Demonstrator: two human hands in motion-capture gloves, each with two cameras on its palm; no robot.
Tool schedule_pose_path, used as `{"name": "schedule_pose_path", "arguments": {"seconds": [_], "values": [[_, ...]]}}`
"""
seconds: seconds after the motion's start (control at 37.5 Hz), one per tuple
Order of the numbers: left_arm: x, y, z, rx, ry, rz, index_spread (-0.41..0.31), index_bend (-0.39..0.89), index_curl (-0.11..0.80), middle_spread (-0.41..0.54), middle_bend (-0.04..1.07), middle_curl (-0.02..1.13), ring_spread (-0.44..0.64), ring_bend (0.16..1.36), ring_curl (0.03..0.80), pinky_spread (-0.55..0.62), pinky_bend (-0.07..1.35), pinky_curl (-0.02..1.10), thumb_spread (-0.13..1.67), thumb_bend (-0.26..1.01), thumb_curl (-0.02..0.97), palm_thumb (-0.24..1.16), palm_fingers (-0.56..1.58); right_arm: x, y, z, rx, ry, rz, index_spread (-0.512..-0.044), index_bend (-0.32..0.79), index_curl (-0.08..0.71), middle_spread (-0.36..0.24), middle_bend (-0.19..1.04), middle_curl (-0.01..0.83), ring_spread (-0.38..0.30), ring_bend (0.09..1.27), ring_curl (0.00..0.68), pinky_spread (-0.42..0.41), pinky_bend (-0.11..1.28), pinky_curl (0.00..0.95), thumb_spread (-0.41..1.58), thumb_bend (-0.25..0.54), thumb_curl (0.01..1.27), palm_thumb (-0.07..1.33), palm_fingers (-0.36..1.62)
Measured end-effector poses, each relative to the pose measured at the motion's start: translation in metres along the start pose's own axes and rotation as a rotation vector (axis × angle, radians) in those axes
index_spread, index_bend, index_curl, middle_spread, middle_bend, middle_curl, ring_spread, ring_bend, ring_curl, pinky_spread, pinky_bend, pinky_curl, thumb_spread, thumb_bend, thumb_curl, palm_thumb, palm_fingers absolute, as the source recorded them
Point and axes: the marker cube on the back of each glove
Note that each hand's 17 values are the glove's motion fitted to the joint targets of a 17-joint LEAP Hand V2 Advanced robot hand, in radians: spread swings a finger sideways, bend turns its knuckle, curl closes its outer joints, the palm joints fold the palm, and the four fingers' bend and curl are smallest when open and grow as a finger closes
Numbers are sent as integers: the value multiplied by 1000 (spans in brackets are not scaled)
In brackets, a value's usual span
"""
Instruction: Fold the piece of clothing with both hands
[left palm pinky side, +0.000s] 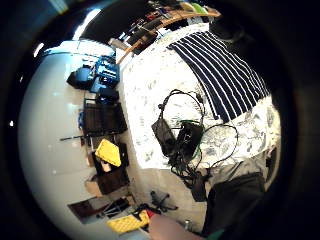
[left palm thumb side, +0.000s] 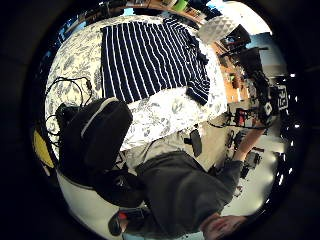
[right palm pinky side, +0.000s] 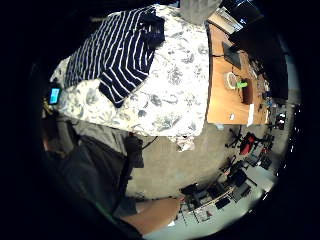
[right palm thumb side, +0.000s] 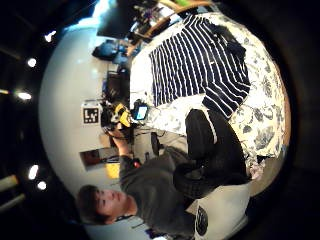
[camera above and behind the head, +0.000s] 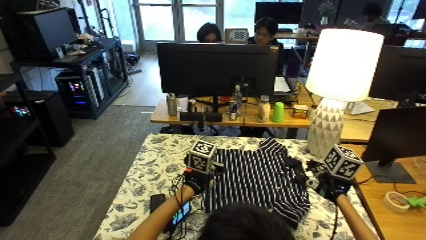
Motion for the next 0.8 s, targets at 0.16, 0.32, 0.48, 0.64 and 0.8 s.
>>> {"name": "schedule_pose_path", "arguments": {"seconds": [0.16,0.32,0.48,0.64,0.8], "values": [[-7,1,0,17,-16,-16,-13,108,62,153,120,51,100,632,208,173,496,186,732,123,55,226,270,-3,1,-4,14,4,1,-248,116,84,18,218,116,89,391,142,171,508,191,733,326,126,515,386],[-15,7,-1,15,-4,-34,-5,114,93,192,146,86,127,699,254,209,543,237,937,100,81,228,205,-13,-4,-14,25,37,-8,-293,139,131,22,233,173,109,401,179,206,504,228,953,313,160,542,389],[-19,5,3,-5,7,-50,-3,123,120,209,160,114,141,732,275,225,567,266,1048,75,104,232,175,-33,-3,-25,7,79,-17,-305,150,166,23,240,215,117,400,201,222,484,247,1074,289,188,562,400],[-14,1,0,-26,1,-56,-2,134,147,217,163,140,147,749,287,233,577,285,1106,48,126,237,160,-38,-7,-33,-14,132,-9,-311,145,192,21,230,247,119,406,223,228,472,265,1142,257,209,576,404],[-5,-4,1,-68,-3,-31,-2,139,171,218,164,161,151,757,294,236,583,300,1134,25,146,246,148,-32,-8,-33,-36,136,-11,-314,139,209,17,226,273,117,401,240,232,464,280,1180,234,230,607,402]]}}
